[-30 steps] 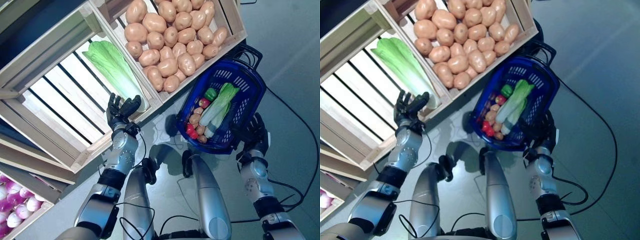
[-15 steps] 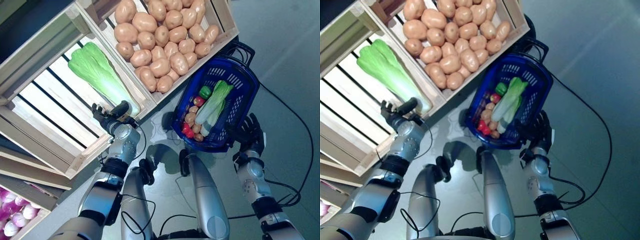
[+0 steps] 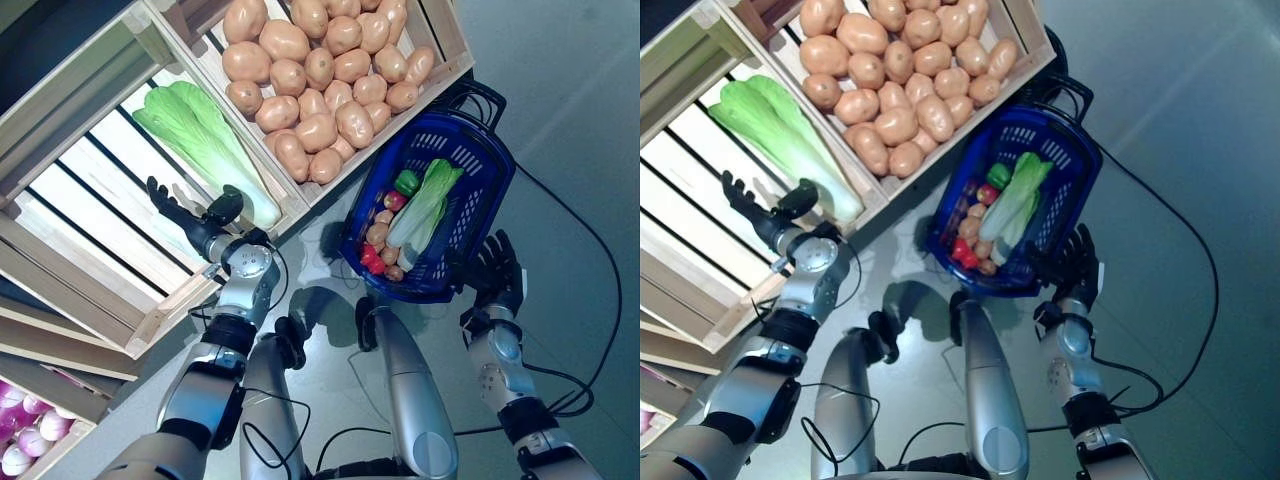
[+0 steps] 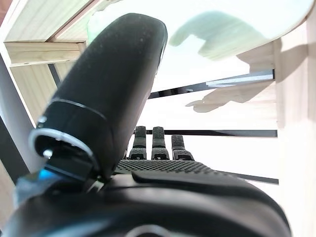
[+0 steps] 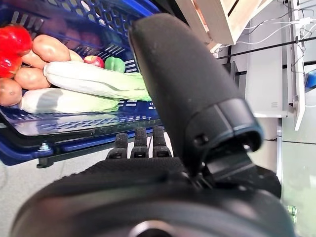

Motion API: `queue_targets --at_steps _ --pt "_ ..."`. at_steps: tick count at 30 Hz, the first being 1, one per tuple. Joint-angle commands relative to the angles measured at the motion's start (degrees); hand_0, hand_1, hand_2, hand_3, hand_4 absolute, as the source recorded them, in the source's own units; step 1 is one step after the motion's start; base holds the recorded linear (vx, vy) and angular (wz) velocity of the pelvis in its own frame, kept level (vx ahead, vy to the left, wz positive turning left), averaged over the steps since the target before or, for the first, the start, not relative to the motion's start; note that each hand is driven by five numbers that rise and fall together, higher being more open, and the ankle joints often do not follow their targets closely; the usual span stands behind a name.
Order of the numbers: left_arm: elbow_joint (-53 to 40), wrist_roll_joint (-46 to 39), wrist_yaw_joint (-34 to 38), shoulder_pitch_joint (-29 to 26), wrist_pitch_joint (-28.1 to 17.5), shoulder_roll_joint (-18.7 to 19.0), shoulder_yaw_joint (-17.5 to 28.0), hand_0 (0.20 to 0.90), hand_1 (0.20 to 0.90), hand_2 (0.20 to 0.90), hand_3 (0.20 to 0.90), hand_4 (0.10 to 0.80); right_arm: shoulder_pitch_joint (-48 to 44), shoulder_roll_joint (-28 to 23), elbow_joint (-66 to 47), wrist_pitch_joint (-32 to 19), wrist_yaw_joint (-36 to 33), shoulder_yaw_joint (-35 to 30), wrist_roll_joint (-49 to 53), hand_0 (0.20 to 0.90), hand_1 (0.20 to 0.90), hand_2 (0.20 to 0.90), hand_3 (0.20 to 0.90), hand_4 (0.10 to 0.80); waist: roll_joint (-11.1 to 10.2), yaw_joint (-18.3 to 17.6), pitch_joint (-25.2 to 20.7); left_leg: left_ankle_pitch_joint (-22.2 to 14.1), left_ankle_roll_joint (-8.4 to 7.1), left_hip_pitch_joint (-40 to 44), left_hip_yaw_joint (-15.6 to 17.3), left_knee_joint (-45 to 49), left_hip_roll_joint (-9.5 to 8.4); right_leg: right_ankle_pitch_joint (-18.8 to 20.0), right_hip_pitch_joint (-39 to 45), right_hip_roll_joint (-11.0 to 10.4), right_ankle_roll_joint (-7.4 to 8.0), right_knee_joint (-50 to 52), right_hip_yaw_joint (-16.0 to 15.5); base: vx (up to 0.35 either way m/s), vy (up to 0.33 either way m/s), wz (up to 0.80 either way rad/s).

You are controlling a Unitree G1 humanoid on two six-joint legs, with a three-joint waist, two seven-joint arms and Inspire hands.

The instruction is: Put vegetables into the basket

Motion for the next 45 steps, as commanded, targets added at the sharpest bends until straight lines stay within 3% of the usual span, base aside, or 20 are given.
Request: queue_targets --at_steps 1,6,13,25,45 --pt "-2.5 1.2 -0.6 -3.6 -3.0 2.7 -1.9 0.9 0.9 0.9 0.9 0.8 -1.3 -0.7 -6.1 -6.5 -2.5 0.1 -1.0 0.9 0.9 0.9 0.9 0.8 -1.5 1.0 -0.3 -2.0 4.21 0.8 1.8 0.3 -2.27 3.3 3.4 -0.1 -0.71 -4.3 -0.9 0.0 0.0 0.0" --pt "-2.1 -3.4 -5.3 -4.2 -3.5 2.8 -3.2 0.9 0.9 0.9 0.9 0.8 -1.1 -1.1 -5.6 -5.4 -3.0 -0.3 -1.6 0.9 0.9 0.9 0.9 0.8 -1.6 0.6 -0.3 -2.1 4.37 0.6 2.3 0.5 -1.92 3.4 3.1 0.2 -0.57 -4.3 -0.6 0.0 0.0 0.0" --pt "0.0 -8.9 -4.5 -4.6 -0.4 2.6 -3.1 0.9 0.9 0.9 0.9 0.8 -1.1 -1.1 -4.8 -5.1 -2.9 -0.3 -0.4 0.9 0.9 0.9 0.9 0.8 -1.6 0.3 -0.3 -2.4 4.52 0.1 2.4 1.0 -1.87 3.3 2.5 0.3 -0.4 -3.7 -0.3 0.001 0.001 0.0" --pt "4.7 -19.1 -14.3 -7.6 5.9 3.0 -6.0 0.9 0.9 0.9 0.9 0.8 -2.7 -1.5 -4.8 -4.1 -3.0 -0.2 0.4 0.9 0.9 0.9 0.9 0.8 -1.7 -0.6 -0.3 -2.3 4.69 -1.1 3.2 0.5 -1.78 4.0 0.7 0.7 0.27 -4.0 0.5 0.003 0.003 -0.01" --pt "8.5 -20.6 -25.7 -15.9 9.1 5.6 -9.5 0.9 0.9 0.9 0.9 0.8 -2.4 -2.0 -3.7 -4.9 -2.0 0.5 1.4 0.9 0.9 0.9 0.9 0.8 -1.8 -3.2 -0.3 -3.2 4.91 -1.9 5.5 0.8 -0.49 3.9 -1.2 1.8 0.35 -3.6 2.1 0.001 0.004 -0.07"
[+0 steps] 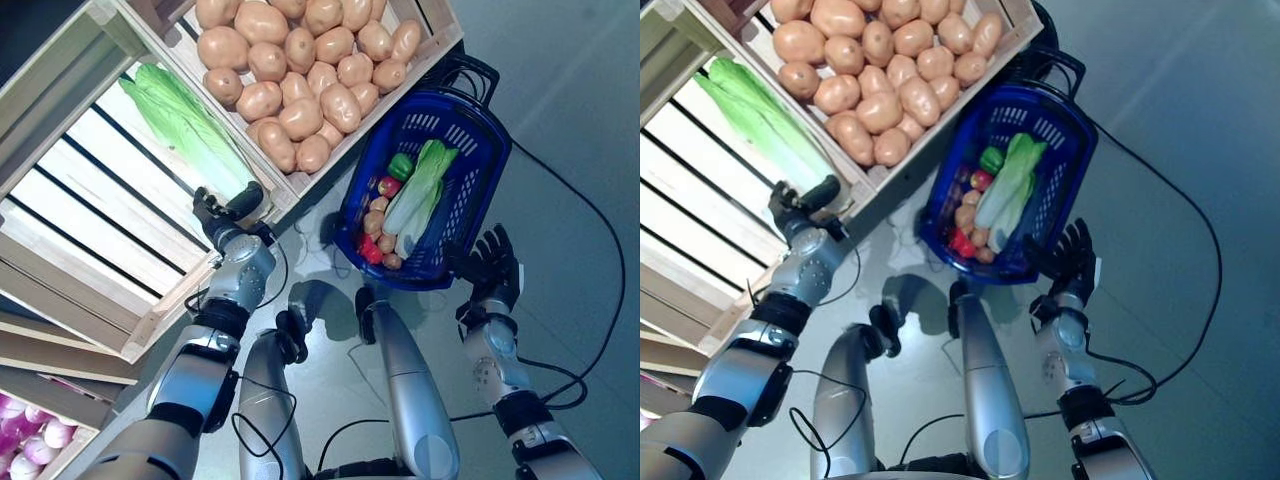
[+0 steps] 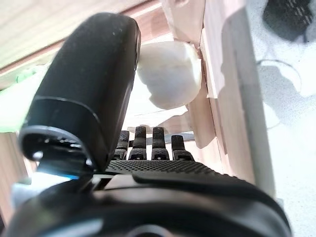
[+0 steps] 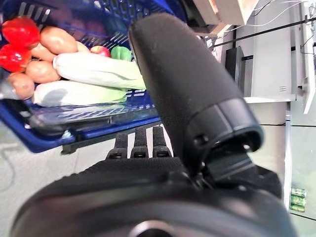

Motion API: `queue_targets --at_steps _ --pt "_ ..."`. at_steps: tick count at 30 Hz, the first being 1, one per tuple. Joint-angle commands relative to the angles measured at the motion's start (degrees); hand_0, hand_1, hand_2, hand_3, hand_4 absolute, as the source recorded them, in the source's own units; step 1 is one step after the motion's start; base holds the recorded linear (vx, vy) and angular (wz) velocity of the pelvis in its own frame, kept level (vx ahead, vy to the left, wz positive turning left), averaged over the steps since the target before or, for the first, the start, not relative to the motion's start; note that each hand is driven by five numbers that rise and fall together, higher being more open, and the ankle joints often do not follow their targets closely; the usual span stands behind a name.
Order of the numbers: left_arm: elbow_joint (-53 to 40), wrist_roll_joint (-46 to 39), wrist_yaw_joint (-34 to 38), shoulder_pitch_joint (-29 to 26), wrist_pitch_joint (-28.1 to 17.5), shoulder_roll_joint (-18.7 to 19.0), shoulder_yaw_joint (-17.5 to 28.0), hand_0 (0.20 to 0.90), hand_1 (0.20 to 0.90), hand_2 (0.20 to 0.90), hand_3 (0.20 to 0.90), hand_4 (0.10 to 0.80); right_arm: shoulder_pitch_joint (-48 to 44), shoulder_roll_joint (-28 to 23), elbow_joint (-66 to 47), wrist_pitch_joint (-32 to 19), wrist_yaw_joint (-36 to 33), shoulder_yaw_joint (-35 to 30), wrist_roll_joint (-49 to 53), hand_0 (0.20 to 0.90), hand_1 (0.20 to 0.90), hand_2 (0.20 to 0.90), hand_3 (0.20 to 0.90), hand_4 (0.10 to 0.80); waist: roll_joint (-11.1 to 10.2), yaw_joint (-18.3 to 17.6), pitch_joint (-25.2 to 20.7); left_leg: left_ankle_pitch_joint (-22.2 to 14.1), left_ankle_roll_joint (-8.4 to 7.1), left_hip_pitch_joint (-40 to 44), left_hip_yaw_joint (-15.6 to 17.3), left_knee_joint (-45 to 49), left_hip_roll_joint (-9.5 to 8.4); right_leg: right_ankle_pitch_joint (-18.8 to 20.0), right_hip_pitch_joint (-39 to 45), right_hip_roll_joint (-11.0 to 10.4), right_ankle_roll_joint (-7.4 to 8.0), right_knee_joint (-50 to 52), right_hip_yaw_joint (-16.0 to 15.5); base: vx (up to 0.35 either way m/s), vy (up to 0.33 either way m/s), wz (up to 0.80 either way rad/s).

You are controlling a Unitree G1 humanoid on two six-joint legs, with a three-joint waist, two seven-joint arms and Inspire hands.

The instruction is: Put vegetables into the basket

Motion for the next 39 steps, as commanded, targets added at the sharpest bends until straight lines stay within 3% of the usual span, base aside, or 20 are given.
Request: queue_targets --at_steps 1,8,9,15,16,17,18,29,39 --pt "3.1 -0.2 -11.6 -10.7 1.0 1.5 -6.2 0.9 0.9 0.9 0.9 0.8 -0.9 -2.0 -4.2 -5.2 -1.2 0.2 1.0 0.9 0.9 0.9 0.9 0.8 -1.7 -2.8 -0.3 -3.0 4.65 0.3 3.9 0.6 -0.47 2.1 2.6 0.0 -1.03 -2.9 -1.3 -0.03 -0.011 -0.01" --pt "3.3 -1.9 -19.3 -12.8 0.5 2.3 -8.2 0.9 0.9 0.9 0.9 0.8 0.5 -2.2 -3.8 -5.6 0.1 -0.4 1.2 0.9 0.9 0.9 0.9 0.8 -1.4 -3.8 -0.3 -3.1 4.38 1.9 4.5 -0.6 -0.25 2.0 4.0 0.3 -0.96 -4.2 -1.1 0.009 -0.002 0.0" --pt "3.2 -2.1 -20.3 -12.9 0.3 2.4 -8.4 0.775 0.775 0.775 0.775 0.717 0.6 -2.2 -3.7 -5.7 0.2 -0.4 1.2 0.9 0.9 0.9 0.9 0.8 -1.4 -3.9 -0.3 -3.1 4.37 2.0 4.5 -0.7 -0.2 2.0 4.0 0.3 -0.99 -4.2 -1.1 -0.002 -0.006 0.04" --pt "2.9 -3.5 -29.4 -13.6 1.7 3.0 -10.3 0.754 0.754 0.754 0.754 0.703 1.3 -2.4 -3.2 -6.3 1.4 -1.0 1.5 0.9 0.9 0.9 0.9 0.8 -1.2 -4.3 -0.3 -3.2 4.37 2.6 4.8 -0.9 0.06 2.0 4.5 0.3 -1.2 -4.5 -1.0 -0.006 -0.003 0.06" --pt "3.2 -3.7 -30.5 -13.8 1.6 3.1 -10.3 0.592 0.592 0.592 0.592 0.595 1.2 -2.5 -3.2 -6.3 1.4 -1.2 1.5 0.9 0.9 0.9 0.9 0.8 -1.1 -4.3 -0.3 -3.2 4.36 2.7 4.8 -0.9 0.07 1.9 4.6 0.3 -1.26 -4.6 -1.0 0.022 0.001 0.07" --pt "3.6 -4.2 -31.0 -14.1 0.8 3.4 -10.3 0.559 0.559 0.559 0.559 0.573 1.1 -2.5 -3.1 -6.3 1.4 -1.2 1.5 0.9 0.9 0.9 0.9 0.8 -1.1 -4.3 -0.3 -3.2 4.35 2.7 4.8 -1.0 0.05 1.9 4.6 0.3 -1.31 -4.6 -1.0 -0.009 0.001 0.11" --pt "3.8 -4.7 -31.5 -14.4 -0.1 3.8 -10.1 0.3 0.3 0.3 0.3 0.4 1.2 -2.6 -2.9 -6.5 1.4 -1.3 1.5 0.9 0.9 0.9 0.9 0.8 -1.1 -4.4 -0.3 -3.2 4.33 2.8 4.8 -1.0 0.05 1.8 4.7 0.3 -1.37 -4.5 -0.9 -0.011 0.005 0.1" --pt "5.0 -5.2 -29.5 -14.9 -4.2 5.3 -7.5 0.3 0.3 0.3 0.3 0.4 1.8 -2.8 -2.8 -8.1 1.8 -1.5 1.9 0.9 0.9 0.9 0.9 0.8 -1.2 -4.3 -0.3 -3.4 4.39 2.4 5.1 -0.1 0.21 1.4 4.0 0.3 -1.97 -3.6 -0.7 -0.008 0.004 -0.01" --pt "6.0 -6.9 -23.9 -12.4 -4.9 5.4 -4.6 0.3 0.3 0.3 0.3 0.4 3.1 -2.7 -2.9 -8.8 2.1 -1.2 2.4 0.9 0.9 0.9 0.9 0.8 -1.8 -3.8 -0.3 -3.7 4.22 8.0 4.7 -1.4 -0.02 0.5 10.2 -0.2 -2.35 -5.3 -2.0 -0.01 0.027 0.02"
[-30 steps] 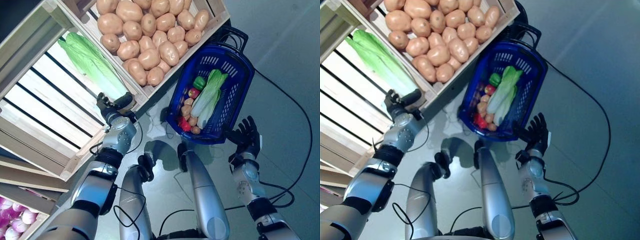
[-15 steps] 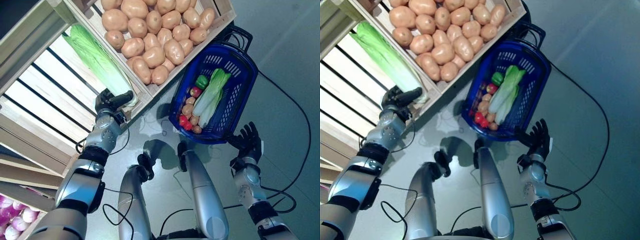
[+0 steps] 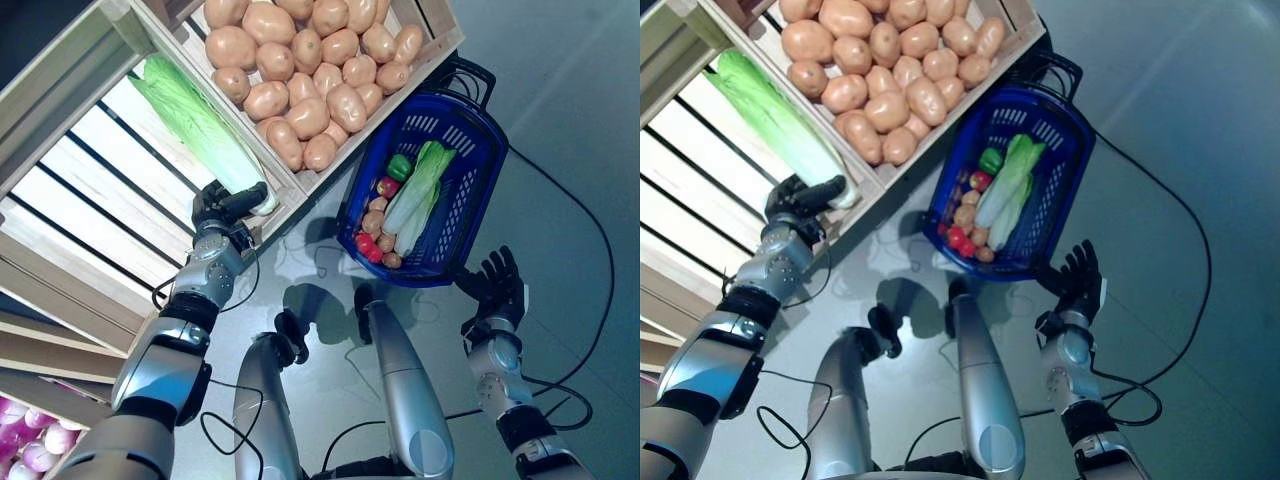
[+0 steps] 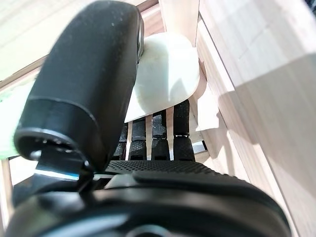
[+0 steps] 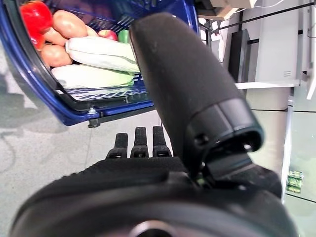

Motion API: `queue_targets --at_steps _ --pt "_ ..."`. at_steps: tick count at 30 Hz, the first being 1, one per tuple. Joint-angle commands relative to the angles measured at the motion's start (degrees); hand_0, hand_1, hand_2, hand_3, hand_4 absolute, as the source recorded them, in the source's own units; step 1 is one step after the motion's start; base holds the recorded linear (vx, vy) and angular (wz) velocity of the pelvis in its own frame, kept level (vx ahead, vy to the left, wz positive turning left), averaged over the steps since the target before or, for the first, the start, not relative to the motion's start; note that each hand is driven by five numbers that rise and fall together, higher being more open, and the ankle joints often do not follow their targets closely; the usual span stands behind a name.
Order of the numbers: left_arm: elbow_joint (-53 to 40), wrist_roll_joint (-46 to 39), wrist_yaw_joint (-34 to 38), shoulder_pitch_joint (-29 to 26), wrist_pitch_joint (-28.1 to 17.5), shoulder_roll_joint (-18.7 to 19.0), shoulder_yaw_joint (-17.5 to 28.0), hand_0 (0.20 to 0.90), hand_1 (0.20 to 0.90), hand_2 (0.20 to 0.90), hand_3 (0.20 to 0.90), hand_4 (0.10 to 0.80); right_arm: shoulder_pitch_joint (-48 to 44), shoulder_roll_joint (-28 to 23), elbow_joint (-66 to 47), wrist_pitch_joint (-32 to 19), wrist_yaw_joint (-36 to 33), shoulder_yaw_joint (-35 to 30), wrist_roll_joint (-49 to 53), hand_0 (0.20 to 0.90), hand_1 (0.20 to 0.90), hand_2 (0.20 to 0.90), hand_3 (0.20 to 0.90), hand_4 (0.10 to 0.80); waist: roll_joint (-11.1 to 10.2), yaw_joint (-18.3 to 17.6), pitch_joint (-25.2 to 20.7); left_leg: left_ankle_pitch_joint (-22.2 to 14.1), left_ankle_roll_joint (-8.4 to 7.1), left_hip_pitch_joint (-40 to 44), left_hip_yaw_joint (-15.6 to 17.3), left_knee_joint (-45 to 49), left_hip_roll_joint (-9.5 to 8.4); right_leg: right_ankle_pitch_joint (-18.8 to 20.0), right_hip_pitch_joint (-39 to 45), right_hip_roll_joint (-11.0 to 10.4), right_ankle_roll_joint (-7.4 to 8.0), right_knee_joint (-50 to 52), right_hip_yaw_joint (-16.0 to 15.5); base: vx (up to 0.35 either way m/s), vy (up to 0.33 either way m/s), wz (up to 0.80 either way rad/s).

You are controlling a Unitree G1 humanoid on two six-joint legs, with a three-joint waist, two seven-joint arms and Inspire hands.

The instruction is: Put vegetables into the basket

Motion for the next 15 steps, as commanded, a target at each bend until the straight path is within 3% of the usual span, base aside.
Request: queue_targets --at_steps 1,9,15 --pt "-3.1 -1.9 -1.0 -10.0 -5.9 -2.9 -0.3 0.3 0.3 0.3 0.3 0.4 -0.2 -2.7 -5.2 -6.8 1.5 -0.8 0.5 0.9 0.9 0.9 0.9 0.8 -0.7 -0.8 -0.3 -3.9 1.02 7.0 1.6 -1.3 0.78 -0.8 8.6 1.5 -4.55 -4.2 -4.0 -0.009 0.055 -0.02" --pt "-3.1 -2.7 2.1 -3.9 -7.6 -4.3 3.1 0.3 0.3 0.3 0.3 0.4 0.6 -2.1 -5.1 -6.3 1.3 -0.7 0.1 0.9 0.9 0.9 0.9 0.8 -1.1 0.6 -0.9 -4.4 1.01 12.4 0.4 -1.6 0.35 -2.0 14.8 0.9 -5.08 -4.8 -4.8 0.01 0.042 -0.01" --pt "-6.0 -2.4 2.2 5.9 -10.0 -7.3 5.3 0.3 0.3 0.3 0.3 0.4 2.5 -0.2 -6.0 -5.5 2.0 -0.2 0.8 0.9 0.9 0.9 0.9 0.8 -0.8 2.3 -3.8 -4.4 0.96 18.2 -0.1 -3.9 -0.14 -2.8 20.9 -0.1 -5.48 -6.3 -5.6 0.044 0.043 0.02"
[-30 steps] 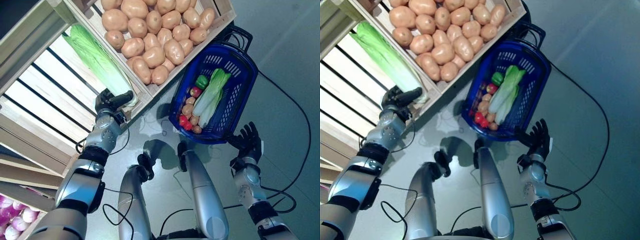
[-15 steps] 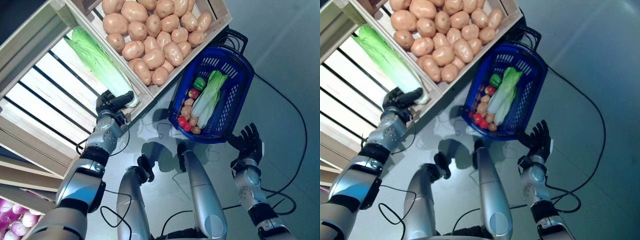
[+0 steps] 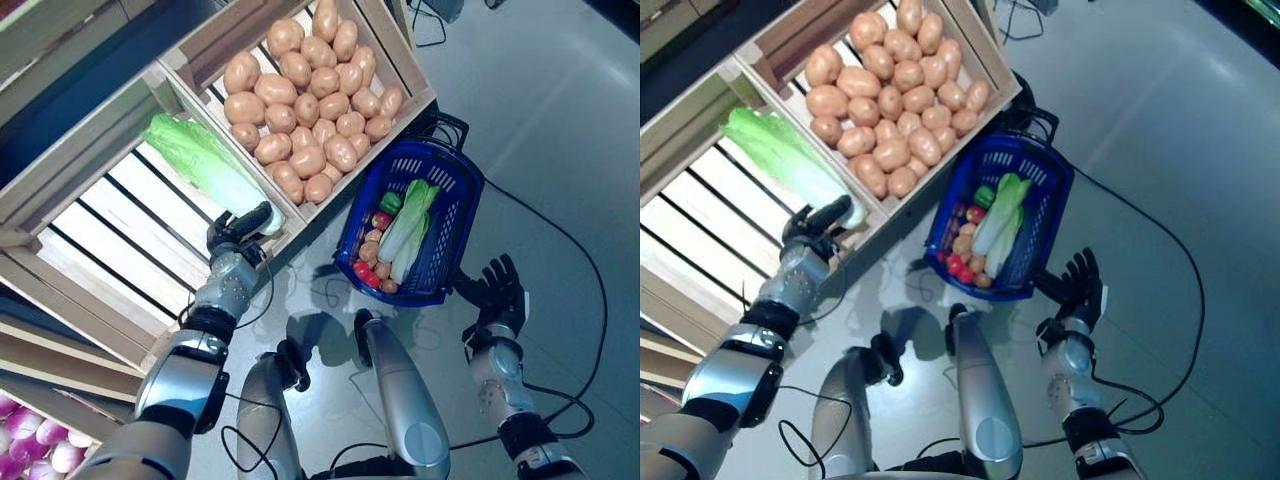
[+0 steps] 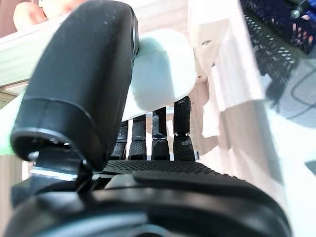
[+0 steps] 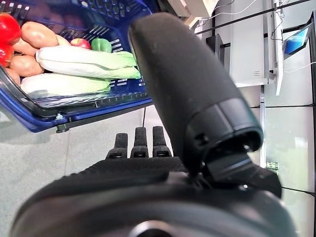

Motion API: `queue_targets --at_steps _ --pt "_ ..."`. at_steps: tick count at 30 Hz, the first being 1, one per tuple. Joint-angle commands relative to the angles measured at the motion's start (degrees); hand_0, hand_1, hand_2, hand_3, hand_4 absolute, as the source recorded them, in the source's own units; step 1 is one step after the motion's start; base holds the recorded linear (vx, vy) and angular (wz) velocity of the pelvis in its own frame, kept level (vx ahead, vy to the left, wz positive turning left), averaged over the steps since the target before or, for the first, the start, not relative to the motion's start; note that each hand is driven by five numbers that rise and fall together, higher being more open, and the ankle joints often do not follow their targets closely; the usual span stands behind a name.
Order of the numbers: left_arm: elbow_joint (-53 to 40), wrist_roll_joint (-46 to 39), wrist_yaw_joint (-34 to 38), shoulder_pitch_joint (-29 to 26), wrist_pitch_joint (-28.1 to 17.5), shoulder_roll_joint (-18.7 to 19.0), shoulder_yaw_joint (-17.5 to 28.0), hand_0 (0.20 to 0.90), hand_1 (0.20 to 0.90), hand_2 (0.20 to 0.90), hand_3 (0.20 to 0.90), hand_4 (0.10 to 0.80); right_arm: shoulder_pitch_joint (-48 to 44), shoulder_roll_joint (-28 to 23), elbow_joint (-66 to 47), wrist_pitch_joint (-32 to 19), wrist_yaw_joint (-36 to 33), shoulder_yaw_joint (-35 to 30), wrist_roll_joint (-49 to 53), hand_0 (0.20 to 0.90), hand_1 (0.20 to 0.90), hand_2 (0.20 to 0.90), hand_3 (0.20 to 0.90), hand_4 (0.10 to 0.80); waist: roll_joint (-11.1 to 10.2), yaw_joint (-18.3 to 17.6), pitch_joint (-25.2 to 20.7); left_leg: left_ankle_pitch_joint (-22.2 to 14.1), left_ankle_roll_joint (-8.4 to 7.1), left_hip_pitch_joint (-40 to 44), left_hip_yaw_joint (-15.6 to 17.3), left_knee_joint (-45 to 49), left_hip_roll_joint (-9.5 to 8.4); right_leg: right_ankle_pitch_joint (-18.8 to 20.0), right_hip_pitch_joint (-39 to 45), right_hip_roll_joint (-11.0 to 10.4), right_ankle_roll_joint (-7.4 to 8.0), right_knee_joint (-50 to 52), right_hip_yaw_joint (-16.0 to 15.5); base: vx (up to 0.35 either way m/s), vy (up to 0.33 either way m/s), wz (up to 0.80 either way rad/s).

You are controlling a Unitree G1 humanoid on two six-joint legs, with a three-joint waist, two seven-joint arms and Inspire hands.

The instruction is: Put vegetables into the basket

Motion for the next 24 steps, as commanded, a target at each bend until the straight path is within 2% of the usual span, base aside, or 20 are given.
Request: queue_targets --at_steps 1,3,9,15,16,19,24 --pt "-6.2 1.4 -0.6 -0.3 -7.8 0.1 0.0 0.3 0.3 0.3 0.3 0.4 0.0 -0.6 -5.9 -5.4 2.0 -0.3 0.7 0.9 0.9 0.9 0.9 0.8 -0.2 1.4 -3.7 -4.3 1.88 5.4 0.4 -0.2 -0.49 -1.6 7.9 0.1 -4.19 -3.2 -4.0 0.049 0.061 0.07" --pt "-8.5 1.0 -0.1 4.6 -8.9 -1.6 0.6 0.3 0.3 0.3 0.3 0.4 0.6 0.2 -6.1 -5.0 1.9 -0.4 -0.5 0.9 0.9 0.9 0.9 0.8 0.4 2.4 -4.9 -4.0 1.78 8.2 0.2 -1.9 -0.82 -1.8 10.9 -0.1 -4.32 -4.7 -4.4 0.044 0.077 0.1" --pt "-11.4 0.4 0.2 11.9 -11.2 -4.8 1.5 0.3 0.3 0.3 0.3 0.4 0.5 1.3 -5.9 -3.9 2.6 -0.1 -0.9 0.9 0.9 0.9 0.9 0.8 1.3 4.4 -7.3 -3.3 1.46 13.8 -0.4 -5.5 -1.53 -1.9 17.4 -0.6 -4.43 -7.9 -5.2 0.024 0.056 0.07" --pt "-14.6 5.0 -0.6 16.6 -13.1 -6.6 1.0 0.3 0.3 0.3 0.3 0.4 0.7 2.9 -6.4 -2.5 8.2 -0.5 2.7 0.9 0.9 0.9 0.9 0.8 1.8 6.2 -9.5 -3.4 1.52 18.3 -1.1 -7.7 -2.34 -1.9 22.7 -1.2 -4.04 -10.3 -6.3 0.028 0.035 0.13" --pt "-16.8 8.0 -1.1 19.2 -14.1 -7.4 0.4 0.3 0.3 0.3 0.3 0.4 1.1 3.8 -7.1 -1.3 10.9 -0.6 4.2 0.9 0.9 0.9 0.9 0.8 2.0 7.2 -10.7 -3.2 1.45 20.0 -1.5 -9.1 -2.75 -1.5 24.8 -1.3 -3.76 -12.1 -6.9 0.059 0.039 0.08" --pt "-20.9 11.7 -3.0 23.3 -14.9 -7.2 -0.2 0.3 0.3 0.3 0.3 0.4 2.1 4.9 -8.3 1.0 15.2 -0.6 6.4 0.9 0.9 0.9 0.9 0.8 2.2 8.4 -12.4 -1.8 1.16 23.4 -1.7 -13.5 -3.4 -0.3 28.5 -1.2 -3.46 -16.8 -7.8 0.059 0.038 0.04" --pt "-28.6 19.4 -6.6 28.9 -15.7 -4.2 -1.4 0.3 0.3 0.3 0.3 0.4 3.7 5.4 -11.1 4.4 22.4 -1.0 10.2 0.9 0.9 0.9 0.9 0.8 1.8 10.3 -15.7 2.5 0.25 29.6 -1.9 -25.0 -5.02 3.5 35.1 -0.7 -2.54 -28.6 -9.0 0.055 0.039 0.12"
